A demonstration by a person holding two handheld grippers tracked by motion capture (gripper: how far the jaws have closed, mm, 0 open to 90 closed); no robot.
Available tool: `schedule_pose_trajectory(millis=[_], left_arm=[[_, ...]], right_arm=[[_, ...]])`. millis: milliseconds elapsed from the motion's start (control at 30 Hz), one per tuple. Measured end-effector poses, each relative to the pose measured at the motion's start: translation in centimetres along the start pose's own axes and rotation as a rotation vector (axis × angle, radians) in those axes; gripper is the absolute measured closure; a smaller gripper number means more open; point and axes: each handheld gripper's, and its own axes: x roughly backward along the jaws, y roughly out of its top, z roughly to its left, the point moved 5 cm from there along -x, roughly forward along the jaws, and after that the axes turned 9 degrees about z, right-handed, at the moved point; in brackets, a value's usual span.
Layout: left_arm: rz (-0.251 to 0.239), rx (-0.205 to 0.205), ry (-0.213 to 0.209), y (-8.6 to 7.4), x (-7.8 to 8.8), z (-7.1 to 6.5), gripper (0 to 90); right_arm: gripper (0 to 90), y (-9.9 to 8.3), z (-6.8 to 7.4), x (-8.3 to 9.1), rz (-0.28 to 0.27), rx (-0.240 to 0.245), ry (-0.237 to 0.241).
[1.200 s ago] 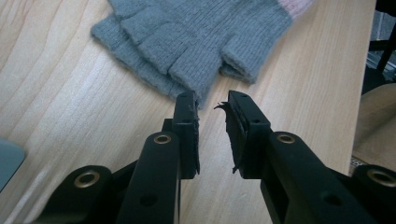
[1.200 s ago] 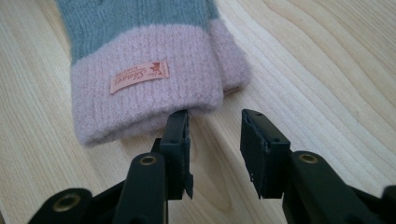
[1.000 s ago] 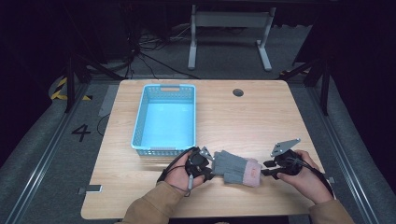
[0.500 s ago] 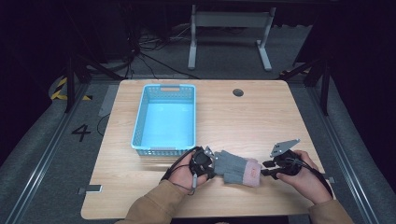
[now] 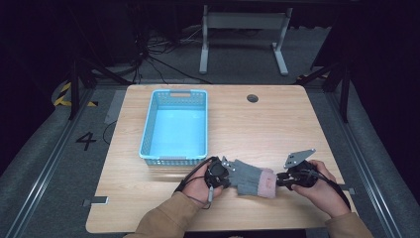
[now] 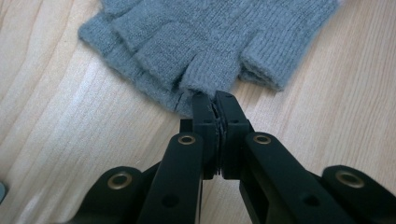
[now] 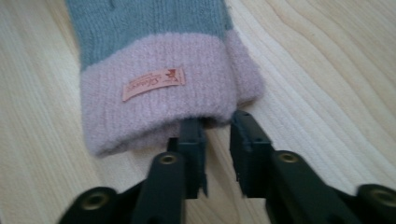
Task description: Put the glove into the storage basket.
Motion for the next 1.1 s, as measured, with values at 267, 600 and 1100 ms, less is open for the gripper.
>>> schedule_pose_trajectory(millis=[267,600,1100], left_arm=[[-0.041,-0.016,0.009,0.0,0.9,-0.5,89.0],[-0.072,-0.007,-0.008,-0.4,1.9,-1.0,89.0],[-0.034,0.011,-0.023,-0.7,0.9,-0.8,88.7]], right_arm=[[87.6,0.3,0.0,1.0,-0.015,-0.006,-0.036],[88.1,1.1,-0.7,1.5,-0.065,-0.025,-0.057],[87.7,1.5,-1.6,-0.2,-0.049,-0.034,-0.043]])
